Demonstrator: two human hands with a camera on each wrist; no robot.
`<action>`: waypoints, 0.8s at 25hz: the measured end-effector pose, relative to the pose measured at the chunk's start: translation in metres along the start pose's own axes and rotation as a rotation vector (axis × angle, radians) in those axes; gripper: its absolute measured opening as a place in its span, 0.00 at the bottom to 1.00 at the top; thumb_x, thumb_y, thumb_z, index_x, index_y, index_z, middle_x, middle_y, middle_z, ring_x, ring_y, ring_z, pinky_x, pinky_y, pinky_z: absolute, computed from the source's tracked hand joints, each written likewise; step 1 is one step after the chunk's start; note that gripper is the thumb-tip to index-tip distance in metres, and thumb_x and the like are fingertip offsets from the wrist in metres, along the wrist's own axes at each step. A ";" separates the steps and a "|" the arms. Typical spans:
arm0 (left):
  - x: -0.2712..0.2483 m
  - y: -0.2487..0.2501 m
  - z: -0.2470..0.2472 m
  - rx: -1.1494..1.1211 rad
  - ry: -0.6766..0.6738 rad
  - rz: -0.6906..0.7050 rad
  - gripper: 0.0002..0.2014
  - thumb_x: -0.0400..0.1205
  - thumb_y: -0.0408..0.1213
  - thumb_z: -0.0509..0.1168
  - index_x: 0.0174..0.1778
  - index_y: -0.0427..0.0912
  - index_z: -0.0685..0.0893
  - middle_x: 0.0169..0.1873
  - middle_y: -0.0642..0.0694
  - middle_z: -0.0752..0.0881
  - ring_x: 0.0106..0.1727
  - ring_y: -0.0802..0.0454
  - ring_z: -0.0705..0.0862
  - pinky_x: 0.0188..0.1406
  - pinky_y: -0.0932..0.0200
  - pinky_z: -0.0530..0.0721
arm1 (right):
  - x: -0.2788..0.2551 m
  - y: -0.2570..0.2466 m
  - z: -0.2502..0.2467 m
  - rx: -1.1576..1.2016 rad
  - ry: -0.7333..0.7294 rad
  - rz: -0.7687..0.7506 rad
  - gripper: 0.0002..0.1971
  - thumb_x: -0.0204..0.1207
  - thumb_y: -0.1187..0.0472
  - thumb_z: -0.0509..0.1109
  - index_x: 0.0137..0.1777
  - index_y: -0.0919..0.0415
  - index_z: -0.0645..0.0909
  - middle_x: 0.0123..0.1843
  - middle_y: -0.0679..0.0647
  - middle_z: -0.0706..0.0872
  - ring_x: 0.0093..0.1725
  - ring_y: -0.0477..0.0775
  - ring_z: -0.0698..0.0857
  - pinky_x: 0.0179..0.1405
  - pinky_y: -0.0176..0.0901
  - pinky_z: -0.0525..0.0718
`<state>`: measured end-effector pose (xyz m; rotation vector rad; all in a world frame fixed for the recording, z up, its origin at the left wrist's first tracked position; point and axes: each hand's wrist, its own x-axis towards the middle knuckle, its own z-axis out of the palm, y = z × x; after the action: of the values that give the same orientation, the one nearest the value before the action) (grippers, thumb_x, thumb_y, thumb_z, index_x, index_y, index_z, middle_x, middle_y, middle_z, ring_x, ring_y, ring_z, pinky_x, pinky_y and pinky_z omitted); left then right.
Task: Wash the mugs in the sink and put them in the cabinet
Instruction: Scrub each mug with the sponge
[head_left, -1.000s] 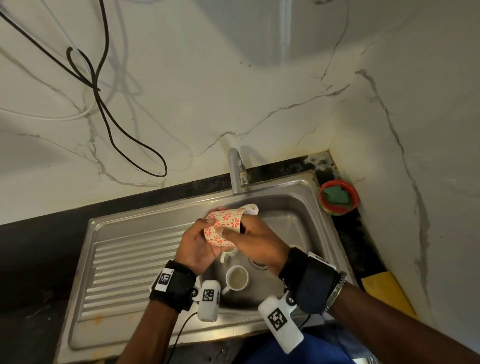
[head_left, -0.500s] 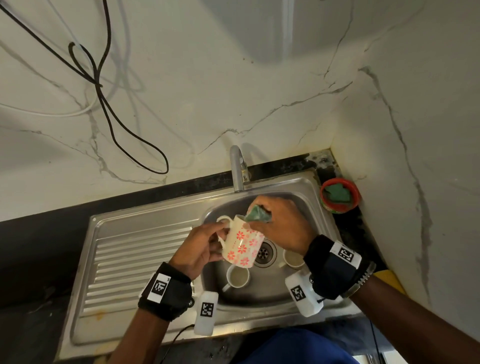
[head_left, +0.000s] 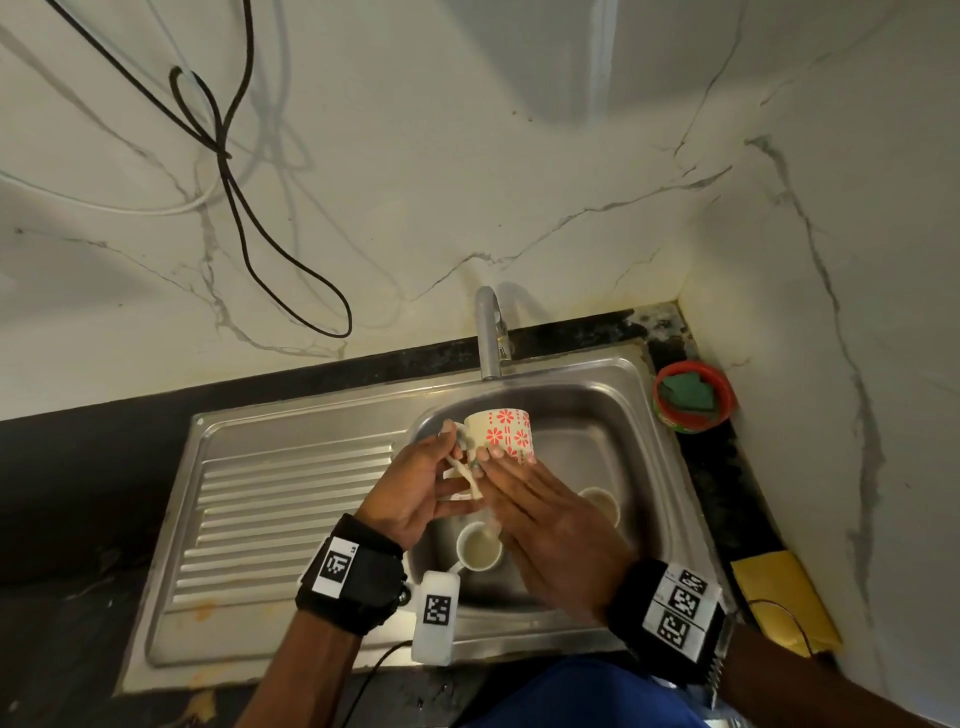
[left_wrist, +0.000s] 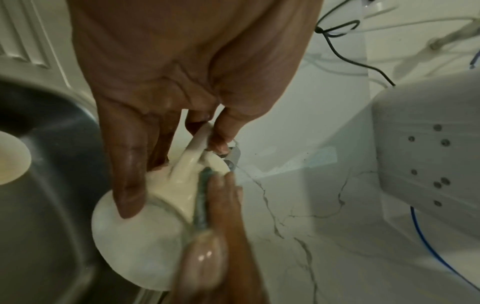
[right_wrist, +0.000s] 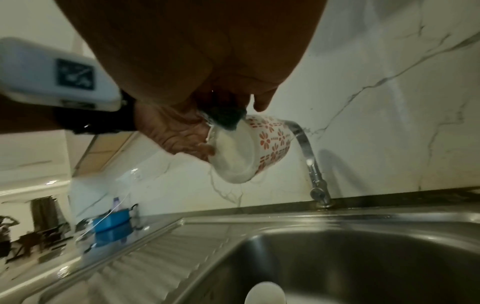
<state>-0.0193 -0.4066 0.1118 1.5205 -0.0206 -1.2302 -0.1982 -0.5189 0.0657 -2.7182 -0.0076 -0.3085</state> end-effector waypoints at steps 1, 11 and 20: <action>0.001 -0.001 0.002 0.028 0.001 -0.005 0.20 0.90 0.55 0.61 0.57 0.39 0.83 0.59 0.32 0.90 0.55 0.37 0.91 0.62 0.33 0.89 | 0.008 0.005 -0.005 0.007 0.006 0.070 0.30 0.93 0.53 0.51 0.92 0.63 0.56 0.93 0.60 0.54 0.94 0.56 0.48 0.90 0.61 0.60; 0.021 -0.011 -0.002 0.017 0.053 0.036 0.19 0.92 0.56 0.57 0.59 0.44 0.84 0.50 0.37 0.89 0.47 0.43 0.93 0.43 0.45 0.94 | 0.037 0.019 -0.026 0.246 0.121 0.164 0.28 0.95 0.55 0.54 0.92 0.61 0.55 0.94 0.53 0.51 0.93 0.48 0.47 0.90 0.59 0.60; 0.032 -0.024 0.001 -0.301 -0.061 -0.105 0.21 0.78 0.46 0.68 0.60 0.35 0.86 0.47 0.37 0.90 0.43 0.44 0.90 0.32 0.57 0.88 | 0.046 0.012 -0.037 0.226 0.123 0.085 0.38 0.90 0.46 0.65 0.92 0.62 0.54 0.95 0.55 0.50 0.93 0.51 0.48 0.91 0.63 0.58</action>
<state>-0.0194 -0.4174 0.0739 1.2349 0.1990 -1.2986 -0.1608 -0.5460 0.1044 -2.4645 0.1020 -0.4229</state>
